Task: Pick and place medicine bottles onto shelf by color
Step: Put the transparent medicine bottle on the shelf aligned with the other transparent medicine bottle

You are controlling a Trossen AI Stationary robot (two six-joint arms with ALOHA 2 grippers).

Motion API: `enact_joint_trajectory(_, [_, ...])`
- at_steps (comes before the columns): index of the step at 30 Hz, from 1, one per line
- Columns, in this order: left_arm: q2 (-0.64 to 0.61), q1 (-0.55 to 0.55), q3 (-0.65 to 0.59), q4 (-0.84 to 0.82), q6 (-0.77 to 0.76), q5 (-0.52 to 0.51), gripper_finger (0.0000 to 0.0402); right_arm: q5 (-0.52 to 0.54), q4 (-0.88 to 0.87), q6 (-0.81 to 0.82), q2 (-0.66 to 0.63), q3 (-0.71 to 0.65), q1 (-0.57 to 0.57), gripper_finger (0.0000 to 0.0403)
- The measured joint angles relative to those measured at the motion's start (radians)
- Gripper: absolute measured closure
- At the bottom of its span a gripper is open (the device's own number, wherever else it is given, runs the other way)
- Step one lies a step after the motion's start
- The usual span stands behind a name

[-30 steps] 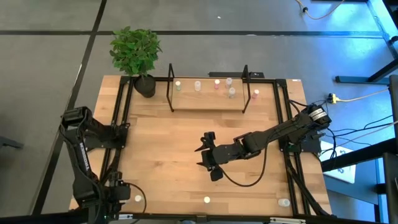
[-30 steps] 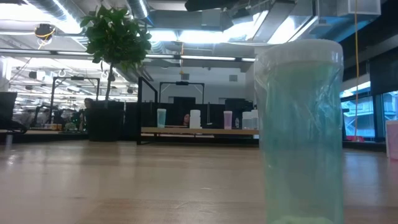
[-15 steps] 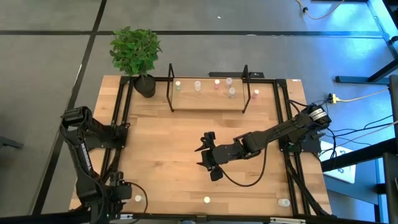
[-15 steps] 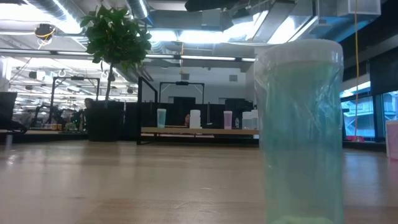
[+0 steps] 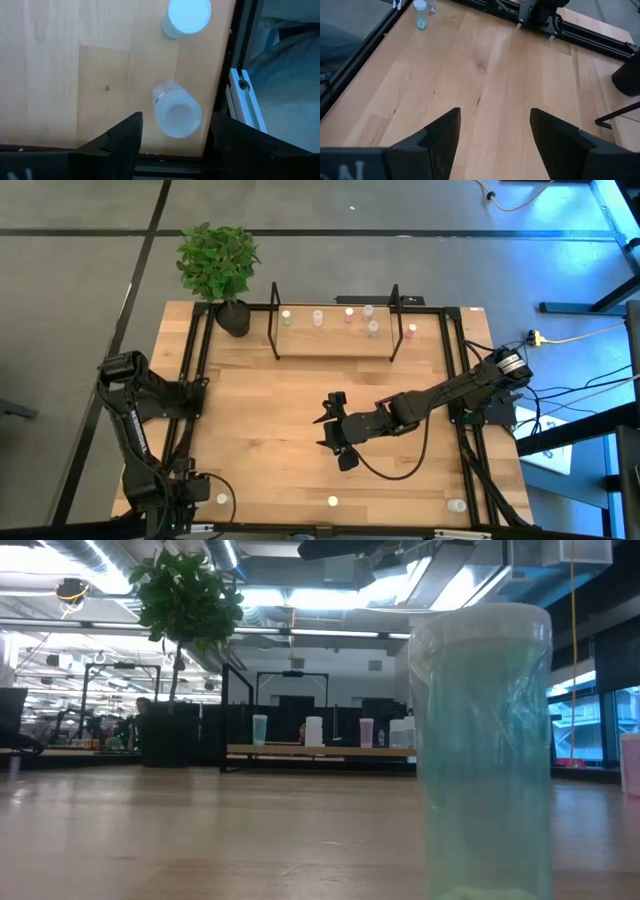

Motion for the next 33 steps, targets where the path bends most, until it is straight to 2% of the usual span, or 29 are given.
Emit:
enact_joint_trajectory(20, [0.000, 0.005, -0.120, 0.133, 0.001, 0.002, 0.0172, 0.000, -0.001, 0.000, 0.000, 0.000, 0.000, 0.0162])
enact_joint_trajectory(33, [0.000, 0.020, -0.127, 0.132, -0.016, -0.025, 0.0172, 0.000, -0.001, -0.002, 0.000, 0.000, 0.000, 0.0162])
